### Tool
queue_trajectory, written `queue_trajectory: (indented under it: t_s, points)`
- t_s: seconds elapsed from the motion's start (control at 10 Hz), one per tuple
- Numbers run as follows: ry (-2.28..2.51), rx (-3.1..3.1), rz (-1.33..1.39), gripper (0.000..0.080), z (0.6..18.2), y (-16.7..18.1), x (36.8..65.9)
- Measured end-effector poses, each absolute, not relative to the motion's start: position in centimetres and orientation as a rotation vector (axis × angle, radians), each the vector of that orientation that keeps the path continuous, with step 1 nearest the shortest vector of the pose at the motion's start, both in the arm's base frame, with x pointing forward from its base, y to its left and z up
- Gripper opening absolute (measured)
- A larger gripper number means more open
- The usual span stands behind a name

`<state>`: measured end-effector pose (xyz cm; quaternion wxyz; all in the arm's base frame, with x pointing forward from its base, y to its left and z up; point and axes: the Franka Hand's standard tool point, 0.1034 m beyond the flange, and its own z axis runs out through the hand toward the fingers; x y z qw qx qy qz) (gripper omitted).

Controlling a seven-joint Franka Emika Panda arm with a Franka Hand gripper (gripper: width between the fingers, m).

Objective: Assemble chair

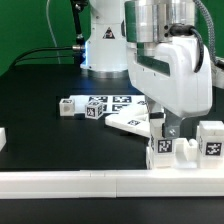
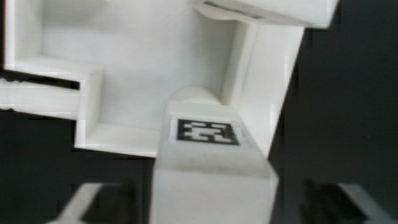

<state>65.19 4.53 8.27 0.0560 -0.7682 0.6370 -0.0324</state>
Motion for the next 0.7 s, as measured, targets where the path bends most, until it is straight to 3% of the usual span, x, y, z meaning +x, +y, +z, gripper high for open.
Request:
queue_trajectory:
  t_s: [0.1, 0.2, 0.3, 0.6, 0.7]
  points:
    - [1.693, -2.524, -0.124, 0.0585, 8.47, 4.41, 65.29]
    - [1.385, -2.713, -0.159, 0.0585, 8.69, 4.26, 65.53]
    - [1.161, -2.824, -0.170, 0.0637, 8.68, 4.16, 65.54]
    - [0.887, -2.944, -0.185, 0.0647, 8.62, 4.15, 65.52]
    - [0.562, -3.067, -0.203, 0.0649, 8.55, 4.49, 65.46]
